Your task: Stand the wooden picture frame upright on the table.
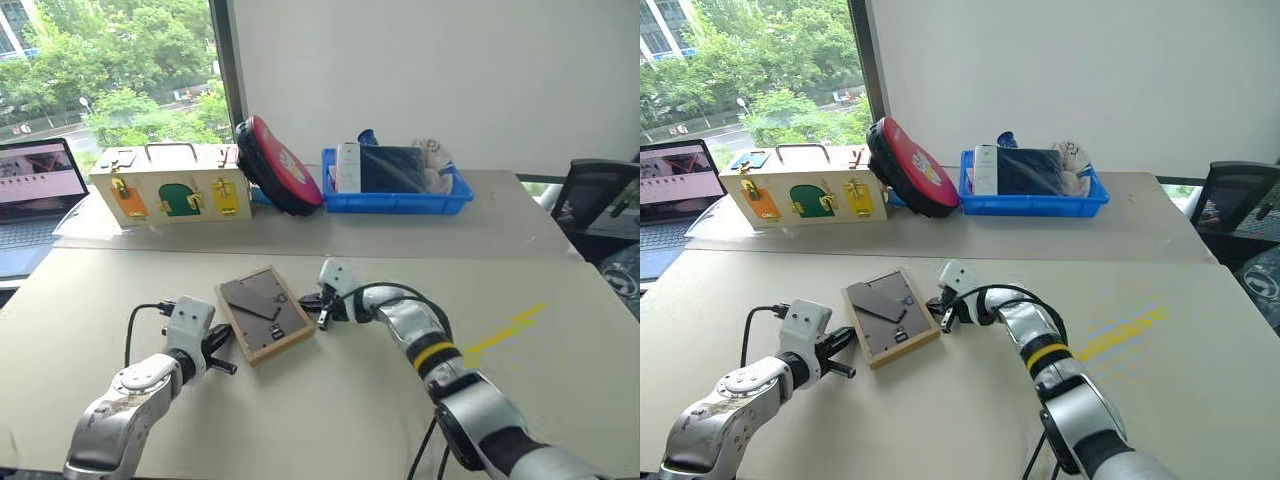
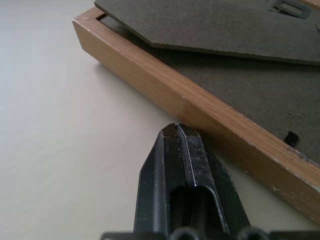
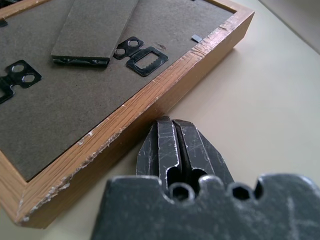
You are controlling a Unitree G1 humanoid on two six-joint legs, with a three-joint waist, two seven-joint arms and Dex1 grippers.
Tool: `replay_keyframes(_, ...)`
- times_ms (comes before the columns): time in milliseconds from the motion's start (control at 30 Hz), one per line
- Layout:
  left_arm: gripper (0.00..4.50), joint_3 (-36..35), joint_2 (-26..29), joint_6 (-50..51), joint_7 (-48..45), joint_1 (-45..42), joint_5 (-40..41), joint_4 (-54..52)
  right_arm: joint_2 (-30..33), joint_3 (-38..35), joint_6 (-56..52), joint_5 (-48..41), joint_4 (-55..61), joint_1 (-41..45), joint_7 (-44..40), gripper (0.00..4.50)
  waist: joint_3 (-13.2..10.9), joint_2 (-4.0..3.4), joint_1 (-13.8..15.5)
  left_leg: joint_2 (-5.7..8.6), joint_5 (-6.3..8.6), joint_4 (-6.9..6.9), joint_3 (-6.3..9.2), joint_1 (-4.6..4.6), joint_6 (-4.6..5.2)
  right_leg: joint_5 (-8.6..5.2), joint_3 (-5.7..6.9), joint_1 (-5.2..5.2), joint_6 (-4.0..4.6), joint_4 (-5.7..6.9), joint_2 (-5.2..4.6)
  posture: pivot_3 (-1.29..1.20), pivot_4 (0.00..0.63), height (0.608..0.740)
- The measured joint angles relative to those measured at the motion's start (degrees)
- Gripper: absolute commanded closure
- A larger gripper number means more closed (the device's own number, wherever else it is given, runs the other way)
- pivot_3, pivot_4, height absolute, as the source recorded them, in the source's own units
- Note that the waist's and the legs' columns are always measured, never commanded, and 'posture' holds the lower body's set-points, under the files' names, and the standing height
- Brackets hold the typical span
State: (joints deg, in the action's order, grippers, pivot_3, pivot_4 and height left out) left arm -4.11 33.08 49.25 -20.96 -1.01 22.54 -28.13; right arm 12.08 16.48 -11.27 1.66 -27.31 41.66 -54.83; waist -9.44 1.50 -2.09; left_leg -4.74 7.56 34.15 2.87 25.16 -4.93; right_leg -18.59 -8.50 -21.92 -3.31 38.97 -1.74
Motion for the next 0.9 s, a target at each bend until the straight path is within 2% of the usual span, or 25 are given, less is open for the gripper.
replay_keyframes(100, 4.50, 2.0, 2.3, 0.0, -4.4, 0.4, 0.2, -0.6, 4.3, 0.8, -11.1, -0.7, 16.4, -7.4, -1.1, 4.42, 0.3, -0.45, 0.0, 0.01, 0.00, -0.09, -0.03, -0.01, 0.00, -0.05, -0.03, -0.02, 0.02, -0.10, -0.01, 0.00, 0.150, 0.735)
replay_keyframes(233, 4.50, 5.6, 5.4, -1.0, -9.8, -1.9, -0.3, 0.4, 11.2, 2.1, -25.1, -0.7, 35.8, -15.1, -1.1, 4.42, 0.3, -0.48, 0.4, 0.04, -0.01, -0.04, 0.00, -0.03, 0.00, -0.12, -0.01, 0.00, 0.02, -0.10, -0.02, 0.00, 0.150, 0.735)
replay_keyframes(400, 4.50, 10.5, 6.8, -3.5, -15.3, -6.8, -2.4, 4.1, 16.4, 3.0, -36.6, -1.1, 48.6, -19.1, 0.5, 4.42, 0.3, -0.47, 1.3, 0.08, -0.02, 0.07, -0.01, -0.02, 0.02, -0.26, -0.04, 0.00, -0.23, -0.19, -0.05, 0.00, 0.150, 0.735)
replay_keyframes(600, 4.50, 12.0, 7.8, -6.5, -19.2, -8.1, -4.1, 6.6, 18.7, 2.2, -39.2, -2.7, 51.3, -21.1, 4.2, 4.42, 0.3, -0.42, 1.4, 0.10, -0.01, 0.11, 0.02, -0.03, 0.05, -0.26, -0.04, 0.05, -0.26, -0.34, -0.06, 0.00, 0.150, 0.735)
replay_keyframes(733, 4.50, 12.1, 13.3, -10.0, -23.0, -7.0, -4.6, 7.6, 21.4, 0.6, -37.9, -3.2, 49.9, -21.1, 5.0, 4.42, 0.4, -0.32, 0.8, 0.08, 0.03, 0.04, 0.01, -0.10, 0.10, -0.26, -0.04, 0.24, -0.20, -0.36, -0.06, 0.00, 0.150, 0.735)
replay_keyframes(900, 4.50, 8.3, 20.0, -20.8, -27.5, -6.9, -5.2, 19.6, 26.4, -4.3, -35.6, -6.0, 45.4, -21.8, 3.6, 4.42, 0.4, -0.29, -1.7, -0.05, 0.05, -0.41, 0.00, -1.06, 0.14, -0.62, -0.07, 0.84, -0.08, -0.35, 0.06, 0.00, 0.150, 0.735)
